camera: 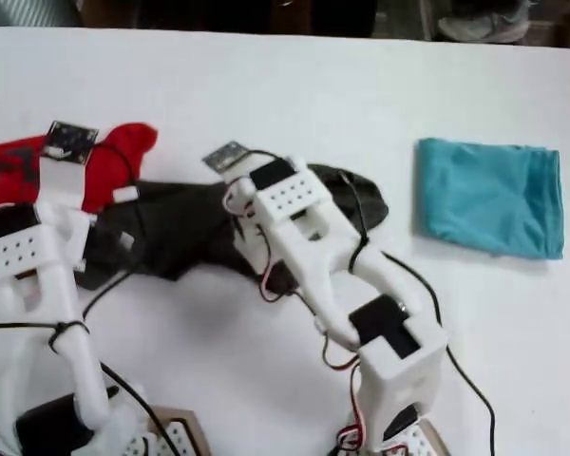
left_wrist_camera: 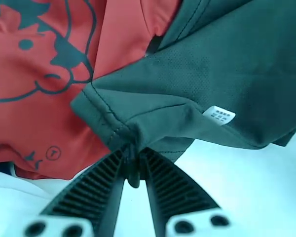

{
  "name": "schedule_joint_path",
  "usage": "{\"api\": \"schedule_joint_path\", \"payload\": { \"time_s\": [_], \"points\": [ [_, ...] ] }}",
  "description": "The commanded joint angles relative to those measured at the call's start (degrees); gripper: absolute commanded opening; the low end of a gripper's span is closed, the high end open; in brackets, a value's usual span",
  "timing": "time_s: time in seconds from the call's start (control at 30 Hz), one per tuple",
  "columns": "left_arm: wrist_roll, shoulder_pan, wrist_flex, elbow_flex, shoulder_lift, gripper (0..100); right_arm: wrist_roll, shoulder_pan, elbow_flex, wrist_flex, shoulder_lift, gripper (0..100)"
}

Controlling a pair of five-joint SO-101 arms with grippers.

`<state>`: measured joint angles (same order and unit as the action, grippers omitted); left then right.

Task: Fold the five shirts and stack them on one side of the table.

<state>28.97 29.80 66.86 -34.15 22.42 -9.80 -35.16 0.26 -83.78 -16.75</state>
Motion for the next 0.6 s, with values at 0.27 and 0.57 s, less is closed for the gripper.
{"api": "schedule_joint_path", "payload": {
  "time_s": [0.27,0.57],
  "points": [
    [0.4,0.3,-0.7,0.7,1.3,3,0.0,-1.5,-2.5,1.0,3.2,14.2],
    [0.4,0.4,-0.6,0.7,1.4,3,0.0,3.4,-2.0,7.2,3.1,14.4]
  ]
}}
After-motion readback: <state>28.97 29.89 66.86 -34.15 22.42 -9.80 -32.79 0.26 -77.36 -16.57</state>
